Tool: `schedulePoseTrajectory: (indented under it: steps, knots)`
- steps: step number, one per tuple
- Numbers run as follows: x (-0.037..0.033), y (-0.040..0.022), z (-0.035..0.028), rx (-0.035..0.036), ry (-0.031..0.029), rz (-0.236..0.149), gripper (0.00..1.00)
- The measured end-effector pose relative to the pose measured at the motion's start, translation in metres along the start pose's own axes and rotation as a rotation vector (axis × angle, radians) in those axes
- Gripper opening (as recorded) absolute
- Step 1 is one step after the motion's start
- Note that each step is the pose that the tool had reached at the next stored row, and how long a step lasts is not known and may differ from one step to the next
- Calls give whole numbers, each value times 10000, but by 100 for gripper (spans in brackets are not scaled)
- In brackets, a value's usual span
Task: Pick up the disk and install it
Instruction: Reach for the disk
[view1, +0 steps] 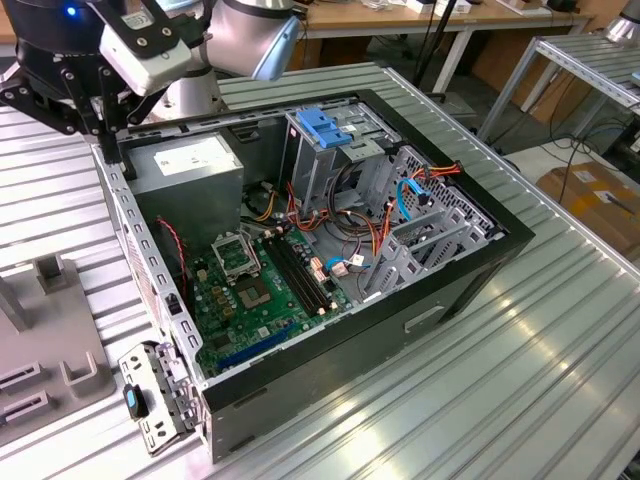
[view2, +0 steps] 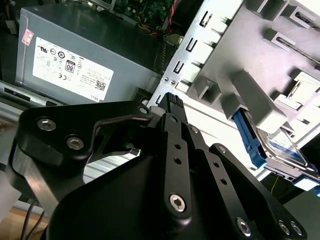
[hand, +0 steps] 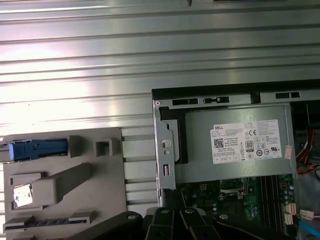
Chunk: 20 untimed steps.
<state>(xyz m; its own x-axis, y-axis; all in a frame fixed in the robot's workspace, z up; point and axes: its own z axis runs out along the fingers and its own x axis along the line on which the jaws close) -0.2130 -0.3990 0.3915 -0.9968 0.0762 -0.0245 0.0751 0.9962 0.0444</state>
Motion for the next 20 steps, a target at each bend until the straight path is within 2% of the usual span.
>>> schedulePoseTrajectory:
  steps: [4,6,20]
  knots:
    - [56,-4,-1,0,0,0,11]
    - [115,-9,-1,0,0,1,11]
    - [375,-29,9,0,0,0,11]
